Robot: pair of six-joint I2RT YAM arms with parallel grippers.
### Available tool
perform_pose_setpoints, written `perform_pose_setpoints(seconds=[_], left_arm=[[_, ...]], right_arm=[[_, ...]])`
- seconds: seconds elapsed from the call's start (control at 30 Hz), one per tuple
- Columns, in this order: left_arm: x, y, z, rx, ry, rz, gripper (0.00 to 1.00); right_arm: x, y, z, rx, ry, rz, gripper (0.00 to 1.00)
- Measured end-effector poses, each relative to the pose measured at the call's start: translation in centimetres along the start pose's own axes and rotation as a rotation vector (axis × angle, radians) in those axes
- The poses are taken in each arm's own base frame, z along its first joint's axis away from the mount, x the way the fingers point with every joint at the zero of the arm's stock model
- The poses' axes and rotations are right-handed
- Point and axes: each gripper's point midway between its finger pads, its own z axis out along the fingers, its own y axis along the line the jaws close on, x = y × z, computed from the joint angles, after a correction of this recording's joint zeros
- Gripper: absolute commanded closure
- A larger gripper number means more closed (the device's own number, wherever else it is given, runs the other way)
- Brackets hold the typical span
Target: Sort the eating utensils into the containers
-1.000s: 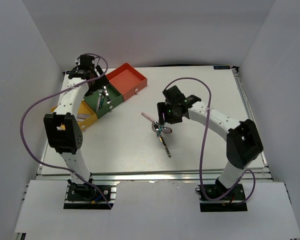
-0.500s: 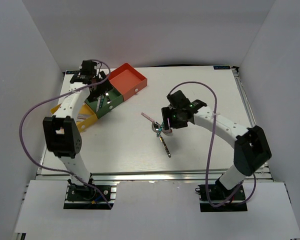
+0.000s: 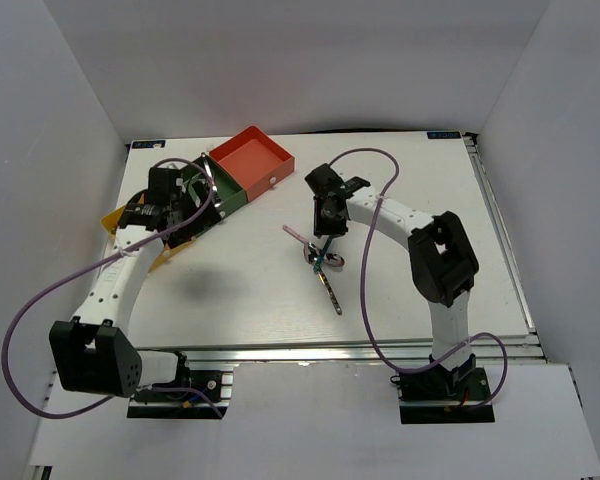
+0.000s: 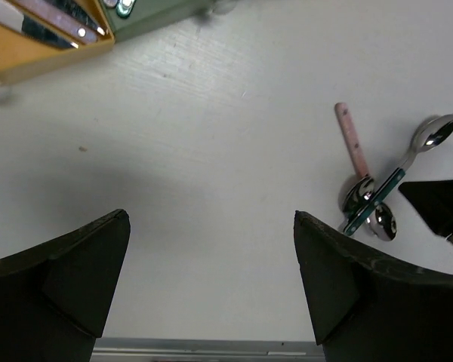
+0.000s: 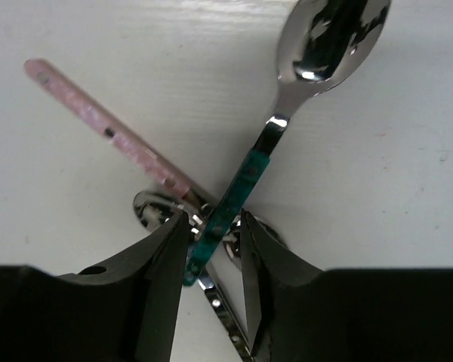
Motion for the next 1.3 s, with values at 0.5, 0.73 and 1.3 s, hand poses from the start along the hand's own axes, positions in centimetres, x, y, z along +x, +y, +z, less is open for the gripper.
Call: perform_pose_setpoints(seconds=[0.5, 0.73, 1.3], left_arm=[[2.0, 1.1, -1.2, -0.013, 0.028, 0.008, 0.02], [2.5, 0.5, -1.1, 0.010, 0.053, 0.014, 0.02], [2.7, 0.3, -1.0, 0.016, 0.061, 0.020, 0.02]], right_arm=[[2.6, -3.8, 4.1, 0.096, 0.092, 0.096, 0.66], [2.1, -3.7, 3.8, 0.096, 0.065, 0.148, 0.56], [-2.2, -1.9, 2.7, 0.110, -0.015, 0.317, 0.54]])
